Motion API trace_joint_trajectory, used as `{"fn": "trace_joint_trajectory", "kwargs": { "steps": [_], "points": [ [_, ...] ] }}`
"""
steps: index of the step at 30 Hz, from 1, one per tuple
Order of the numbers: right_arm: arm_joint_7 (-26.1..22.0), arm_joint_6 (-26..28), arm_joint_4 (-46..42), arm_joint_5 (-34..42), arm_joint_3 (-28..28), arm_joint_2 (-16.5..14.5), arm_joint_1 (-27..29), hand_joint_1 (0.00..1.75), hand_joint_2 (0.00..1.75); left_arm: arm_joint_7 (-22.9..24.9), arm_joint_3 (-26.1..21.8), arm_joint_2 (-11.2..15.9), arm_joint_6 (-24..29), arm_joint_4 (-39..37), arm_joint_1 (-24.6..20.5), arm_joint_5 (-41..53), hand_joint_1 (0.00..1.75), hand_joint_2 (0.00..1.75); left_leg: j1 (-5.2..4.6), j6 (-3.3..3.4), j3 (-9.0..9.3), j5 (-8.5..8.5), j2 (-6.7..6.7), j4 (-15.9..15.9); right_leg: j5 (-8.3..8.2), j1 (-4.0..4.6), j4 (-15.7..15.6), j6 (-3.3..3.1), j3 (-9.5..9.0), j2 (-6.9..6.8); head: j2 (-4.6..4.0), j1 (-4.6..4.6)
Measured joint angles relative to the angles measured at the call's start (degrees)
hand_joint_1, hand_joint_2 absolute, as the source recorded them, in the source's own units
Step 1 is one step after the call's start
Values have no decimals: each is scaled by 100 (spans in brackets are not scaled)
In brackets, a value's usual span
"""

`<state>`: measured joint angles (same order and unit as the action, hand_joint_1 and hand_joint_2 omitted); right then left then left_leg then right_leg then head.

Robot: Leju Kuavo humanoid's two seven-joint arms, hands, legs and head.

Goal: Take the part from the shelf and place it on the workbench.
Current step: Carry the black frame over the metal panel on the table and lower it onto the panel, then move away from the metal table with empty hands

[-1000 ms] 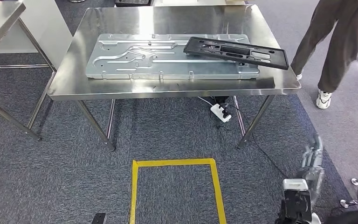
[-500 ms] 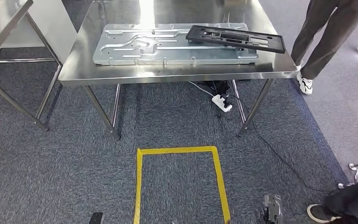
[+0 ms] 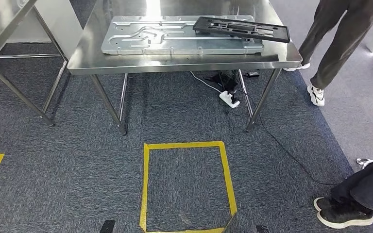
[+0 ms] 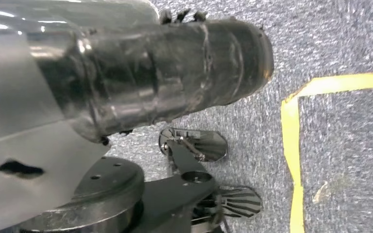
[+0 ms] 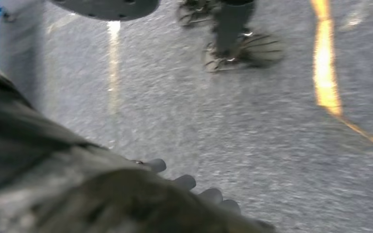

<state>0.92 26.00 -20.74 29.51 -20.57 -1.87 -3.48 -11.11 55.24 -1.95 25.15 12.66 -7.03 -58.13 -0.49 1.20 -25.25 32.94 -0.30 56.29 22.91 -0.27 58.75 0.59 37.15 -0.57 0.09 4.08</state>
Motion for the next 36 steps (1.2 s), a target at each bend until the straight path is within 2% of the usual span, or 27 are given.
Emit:
{"fn": "trace_joint_trajectory", "kwargs": {
  "steps": [2, 3, 4, 6, 7, 8, 9, 10, 12, 13, 14, 17, 18, 20, 22, 23, 24, 25, 26, 28, 29, 30, 32, 33, 34, 36],
  "points": [
    [62, -25, 107, -70, -118, -14, -21, 0, 0, 72, 1, 0, -33, 0, 6, 0, 0, 0, 10, 97, -57, -68, 14, -50, -41, -8, -2, 69, 30, 5, 0, -3],
    [52, -50, 155, -103, -170, -18, -25, 0, 0, 115, 1, 1, -49, 0, 12, 0, 0, 0, 22, 144, -97, -127, 26, -64, 59, -14, 104, 94, 85, 16, 0, -12],
    [26, -78, 197, -141, -221, -22, -26, 0, 0, 146, 1, 1, -56, 0, 18, -2, 0, 0, 33, 184, -149, -192, 42, -76, 248, -20, 333, 114, 183, 27, 0, -21],
    [-35, -144, 271, -245, -333, -32, -30, 0, 0, 175, 1, 3, -61, 0, 20, -24, 0, 0, 37, 223, -281, -297, 63, -69, 769, -35, 1082, 145, 446, 38, 0, -36],
    [-54, -170, 300, -299, -387, -39, -34, 0, 0, 175, 1, 3, -58, 0, 22, -45, 0, 0, 35, 222, -343, -345, 67, -57, 955, -41, 1419, 163, 528, 38, 0, -37],
    [-65, -191, 327, -346, -437, -44, -39, 0, 0, 175, 1, 4, -56, 0, 26, -70, 0, 0, 34, 212, -405, -387, 56, -40, 1044, -46, 1595, 177, 520, 39, 0, -37],
    [-71, -208, 348, -387, -478, -49, -43, 0, 0, 174, 1, 6, -52, 0, 30, -92, 0, 0, 37, 198, -463, -424, 36, -15, 1029, -54, 1551, 184, 395, 42, 0, -37],
    [-74, -222, 367, -432, -516, -52, -46, 0, 0, 175, 1, 7, -49, 0, 33, -107, 0, 0, 41, 179, -515, -451, 8, 19, 923, -66, 1258, 184, 142, 58, 0, -38],
    [-78, -256, 400, -534, -599, -57, -60, 0, 0, 184, 1, 10, -46, 0, 33, -122, 0, 0, 40, 139, -628, -479, -52, 116, 714, -88, 408, 163, -442, 201, 0, -35],
    [-79, -270, 419, -595, -653, -63, -70, 0, 0, 197, 1, 13, -51, 0, 28, -123, 0, 0, 34, 113, -675, -489, -76, 159, 656, -91, 103, 138, -629, 254, 0, -31],
    [-80, -279, 439, -648, -714, -69, -79, 0, 0, 213, 1, 16, -63, 0, 23, -118, 0, 0, 30, 82, -709, -502, -103, 187, 648, -84, -43, 112, -704, 289, 0, -23],
    [-76, -281, 497, -762, -912, -87, -86, 0, 0, 249, 1, 37, -122, 0, 24, -71, 0, 0, 44, -32, -765, -542, -178, 202, 602, -68, -81, -2, -696, 164, 0, -17],
    [-70, -283, 512, -781, -969, -90, -88, 0, 0, 251, 1, 46, -140, 0, 28, -56, 0, 0, 51, -67, -808, -481, -160, 274, 574, -74, -97, -47, -692, 116, 0, -9],
    [-45, -298, 537, -802, -1071, -93, -94, 0, 0, 249, 1, 62, -172, 0, 33, -21, 0, 0, 71, -125, -1025, -160, -86, 744, 527, -82, -119, -120, -662, 14, 0, 23],
    [2, -324, 566, -835, -1174, -95, -96, 0, 0, 251, 3, 67, -204, 0, 33, 14, 0, 0, 81, -172, -1337, 207, -50, 1482, 506, -64, -115, -145, -616, -92, 0, 45],
    [36, -341, 584, -860, -1223, -95, -96, 0, 0, 258, 5, 74, -218, 0, 36, 29, 0, 0, 83, -185, -1422, 276, -41, 1723, 501, -56, -111, -149, -602, -150, 0, 44],
    [71, -360, 600, -886, -1268, -95, -96, 0, 0, 268, 10, 81, -234, 0, 39, 43, 0, 0, 84, -187, -1406, 234, -28, 1759, 499, -51, -106, -148, -596, -206, 0, 46],
    [107, -375, 613, -914, -1308, -96, -99, 0, 0, 278, 16, 92, -250, 0, 44, 54, 0, 0, 83, -178, -1269, 86, 3, 1550, 499, -46, -101, -147, -598, -261, 0, 45],
    [141, -387, 622, -935, -1343, -96, -105, 0, 0, 287, 23, 108, -264, 0, 46, 64, 0, 0, 79, -156, -1046, -115, 78, 1164, 501, -41, -98, -145, -606, -313, 0, 46],
    [198, -394, 634, -960, -1405, -98, -117, 0, 0, 286, 37, 135, -287, 0, 32, 76, 0, 0, 36, -93, -650, -369, 311, 406, 506, -11, -88, -119, -612, -404, 0, 44],
    [222, -394, 643, -963, -1437, -99, -123, 0, 0, 276, 44, 145, -293, 0, 21, 81, 0, 0, 12, -60, -565, -406, 386, 210, 507, 6, -83, -95, -608, -452, 0, 40],
    [243, -394, 652, -963, -1466, -101, -130, 0, 0, 263, 51, 151, -296, 0, 15, 82, 0, 0, -8, -34, -564, -395, 399, 149, 504, 20, -81, -70, -605, -505, 0, 38],
    [279, -394, 668, -965, -1513, -102, -143, 0, 0, 235, 64, 160, -294, 0, 28, 76, 0, 0, 4, 27, -592, -434, 291, 113, 511, 26, -78, -13, -610, -583, 0, 33],
    [293, -395, 672, -971, -1527, -102, -149, 0, 0, 225, 67, 164, -291, 0, 41, 70, 0, 0, 20, 61, -590, -461, 240, 85, 565, 21, -27, 20, -594, -515, 0, 29],
    [304, -397, 675, -982, -1538, -102, -154, 0, 0, 216, 68, 167, -287, 0, 47, 64, 0, 0, 38, 98, -584, -492, 193, 56, 686, 15, 122, 50, -535, -391, 0, 19],
    [321, -405, 686, -1027, -1570, -101, -157, 0, 0, 203, 70, 172, -279, 0, 43, 55, 0, 0, 51, 156, -604, -539, 90, 35, 1063, -4, 739, 86, -271, -96, 0, -1]
  ]
}}
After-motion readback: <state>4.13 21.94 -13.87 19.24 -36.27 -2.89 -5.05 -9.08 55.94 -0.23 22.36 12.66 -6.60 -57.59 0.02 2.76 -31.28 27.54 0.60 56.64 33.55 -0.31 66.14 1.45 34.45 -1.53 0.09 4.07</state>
